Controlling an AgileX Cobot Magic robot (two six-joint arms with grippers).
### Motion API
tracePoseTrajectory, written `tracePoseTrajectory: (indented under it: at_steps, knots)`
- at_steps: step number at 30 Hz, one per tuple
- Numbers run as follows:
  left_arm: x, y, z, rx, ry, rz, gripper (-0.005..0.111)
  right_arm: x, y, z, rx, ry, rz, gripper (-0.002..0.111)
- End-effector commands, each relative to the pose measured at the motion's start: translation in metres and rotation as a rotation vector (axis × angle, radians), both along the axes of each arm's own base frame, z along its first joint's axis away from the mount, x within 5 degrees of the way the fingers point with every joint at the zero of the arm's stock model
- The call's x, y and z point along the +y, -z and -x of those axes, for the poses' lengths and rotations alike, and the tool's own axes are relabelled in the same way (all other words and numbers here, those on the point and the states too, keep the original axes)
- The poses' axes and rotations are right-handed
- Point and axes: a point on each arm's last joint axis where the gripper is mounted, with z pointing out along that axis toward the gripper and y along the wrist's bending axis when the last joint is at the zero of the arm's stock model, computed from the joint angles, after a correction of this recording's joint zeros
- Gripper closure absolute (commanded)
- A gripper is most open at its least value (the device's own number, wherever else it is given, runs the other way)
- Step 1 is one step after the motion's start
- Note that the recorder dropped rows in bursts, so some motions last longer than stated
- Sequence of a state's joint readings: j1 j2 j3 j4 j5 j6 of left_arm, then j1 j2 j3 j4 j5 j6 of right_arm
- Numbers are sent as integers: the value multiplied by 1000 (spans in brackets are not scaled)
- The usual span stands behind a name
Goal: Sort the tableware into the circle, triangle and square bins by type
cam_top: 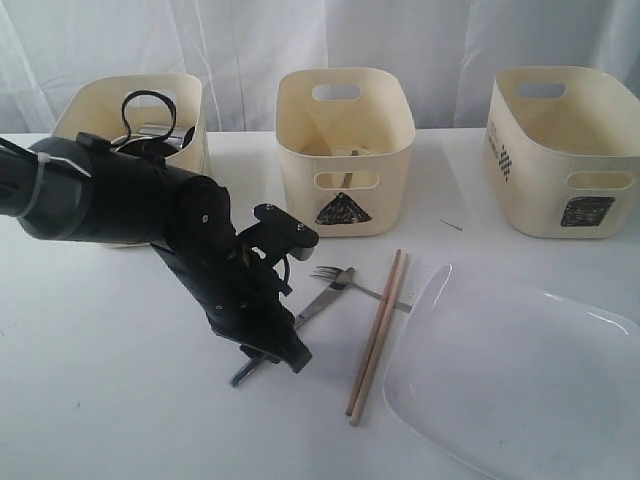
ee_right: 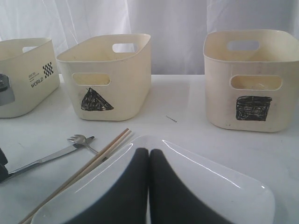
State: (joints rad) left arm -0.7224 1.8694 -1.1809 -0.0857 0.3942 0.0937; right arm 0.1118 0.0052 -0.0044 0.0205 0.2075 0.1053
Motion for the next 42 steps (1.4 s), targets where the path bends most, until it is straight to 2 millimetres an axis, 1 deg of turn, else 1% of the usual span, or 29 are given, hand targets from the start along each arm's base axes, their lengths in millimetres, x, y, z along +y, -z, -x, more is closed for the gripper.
tracePoseTrajectory:
  at_steps: [1,5,14,17,20,21,22,23,25,28,31,35,42]
  knots:
    - [2,6,2,23,29,-29,59,0,1,0,-5,3,4,108]
    - [2,9,2,29,34,-36,59,0,1,0,-5,3,4,108]
    - [2,10,2,30,42,-41,59,0,1,0,-5,3,4,108]
    - [2,11,2,35,42,-44,62,0,1,0,-5,3,4,108]
    - [3,11,3,42,49,-57,72,0,1,0,-5,3,4,108]
    - [5,12,3,36,66,-79,83,0,1,0,-5,3,4,108]
    - [6,12,3,36,74,-91,88,0,1,0,-5,3,4,108]
    - [7,12,3,36,89,-115,99,0,1,0,-5,3,4,108]
    - [11,13,4,49,108,-157,107,0,1,0,-5,3,4,108]
    - [17,15,8,92,133,-226,107,0,1,0,-5,3,4,108]
    - [22,11,10,99,151,-273,107,0,1,0,-5,3,4,108]
    - [21,1,9,60,148,-242,107,0,1,0,-5,3,4,108]
    - [20,-8,8,18,148,-211,107,0,1,0,-5,3,4,108]
